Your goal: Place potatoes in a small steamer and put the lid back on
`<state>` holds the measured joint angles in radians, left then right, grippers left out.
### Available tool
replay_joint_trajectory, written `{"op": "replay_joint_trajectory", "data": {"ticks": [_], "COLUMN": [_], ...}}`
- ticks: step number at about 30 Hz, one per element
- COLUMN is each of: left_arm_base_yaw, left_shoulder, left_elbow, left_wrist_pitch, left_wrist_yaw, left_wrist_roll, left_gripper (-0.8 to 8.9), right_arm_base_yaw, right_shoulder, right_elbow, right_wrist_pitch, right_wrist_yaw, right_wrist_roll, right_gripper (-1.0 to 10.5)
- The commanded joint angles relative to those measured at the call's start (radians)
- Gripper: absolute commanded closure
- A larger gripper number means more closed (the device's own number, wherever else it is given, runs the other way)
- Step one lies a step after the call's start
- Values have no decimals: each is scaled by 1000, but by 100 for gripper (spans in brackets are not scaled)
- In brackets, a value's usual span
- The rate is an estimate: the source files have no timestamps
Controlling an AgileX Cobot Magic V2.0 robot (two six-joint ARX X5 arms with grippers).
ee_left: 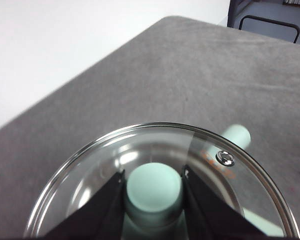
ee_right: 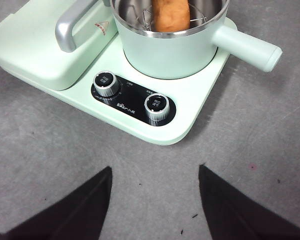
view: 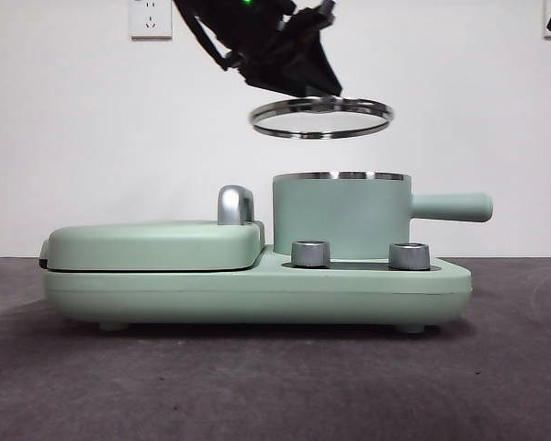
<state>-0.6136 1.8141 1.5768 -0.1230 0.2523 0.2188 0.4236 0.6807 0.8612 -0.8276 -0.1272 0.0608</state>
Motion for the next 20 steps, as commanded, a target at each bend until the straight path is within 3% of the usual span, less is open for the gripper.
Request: {"op": "replay_joint_trajectory", "data": {"ticks": [1,20], "left_arm_base_yaw": [-13,-13], "left_shoulder": [40,164], "left_elbow": [57,113], "left_wrist_pitch": [56,103], "left_wrist_yaw": [-5,-5], "left_wrist_roll": [26,25], "left_gripper": [799,799], "right_arm_base_yaw": [4,4], "right_shoulder": [3,3], "right_elbow": [6,6], "right_wrist_pitch": [3,4], "right_wrist_yaw": [3,5], "right_wrist_roll": [10,10], "right_gripper": [681,681]}}
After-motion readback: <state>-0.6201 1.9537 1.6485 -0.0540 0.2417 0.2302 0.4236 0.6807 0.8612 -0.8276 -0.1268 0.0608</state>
